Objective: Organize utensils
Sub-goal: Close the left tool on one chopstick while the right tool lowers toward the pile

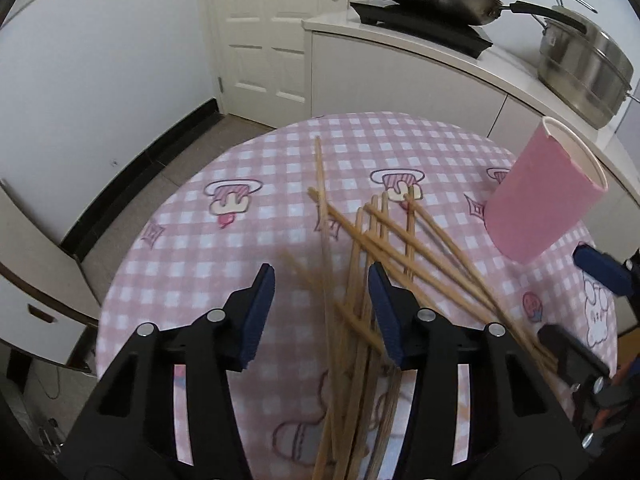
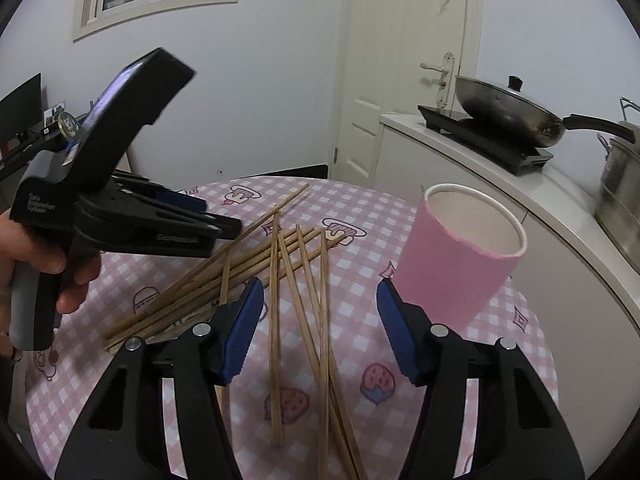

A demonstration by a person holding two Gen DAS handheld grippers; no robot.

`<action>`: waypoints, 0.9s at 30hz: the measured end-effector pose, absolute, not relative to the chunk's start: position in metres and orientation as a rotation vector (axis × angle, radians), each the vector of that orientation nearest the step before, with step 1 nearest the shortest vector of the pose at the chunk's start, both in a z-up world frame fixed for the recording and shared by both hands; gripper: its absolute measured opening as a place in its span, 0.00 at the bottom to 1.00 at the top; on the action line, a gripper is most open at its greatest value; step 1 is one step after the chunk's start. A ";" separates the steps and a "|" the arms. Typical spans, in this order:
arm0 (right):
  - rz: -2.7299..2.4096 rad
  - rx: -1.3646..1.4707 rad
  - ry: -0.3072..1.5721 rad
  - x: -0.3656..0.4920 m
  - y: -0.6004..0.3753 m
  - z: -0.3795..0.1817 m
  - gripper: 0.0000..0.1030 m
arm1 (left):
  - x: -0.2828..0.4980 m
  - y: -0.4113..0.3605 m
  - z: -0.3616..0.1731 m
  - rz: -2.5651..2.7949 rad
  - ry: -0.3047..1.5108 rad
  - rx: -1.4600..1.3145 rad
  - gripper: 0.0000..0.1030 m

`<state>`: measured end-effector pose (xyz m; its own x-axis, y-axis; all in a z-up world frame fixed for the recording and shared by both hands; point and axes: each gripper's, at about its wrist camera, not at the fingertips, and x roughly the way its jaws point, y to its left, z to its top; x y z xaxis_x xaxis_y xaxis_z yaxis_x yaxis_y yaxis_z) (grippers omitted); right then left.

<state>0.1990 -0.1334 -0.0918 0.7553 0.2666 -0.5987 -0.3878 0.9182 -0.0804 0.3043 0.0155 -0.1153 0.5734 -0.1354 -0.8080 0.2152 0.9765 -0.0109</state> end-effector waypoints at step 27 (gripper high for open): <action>0.422 -0.200 0.753 0.236 -0.126 -0.109 0.41 | 0.261 0.044 -0.124 -0.248 0.932 0.083 0.06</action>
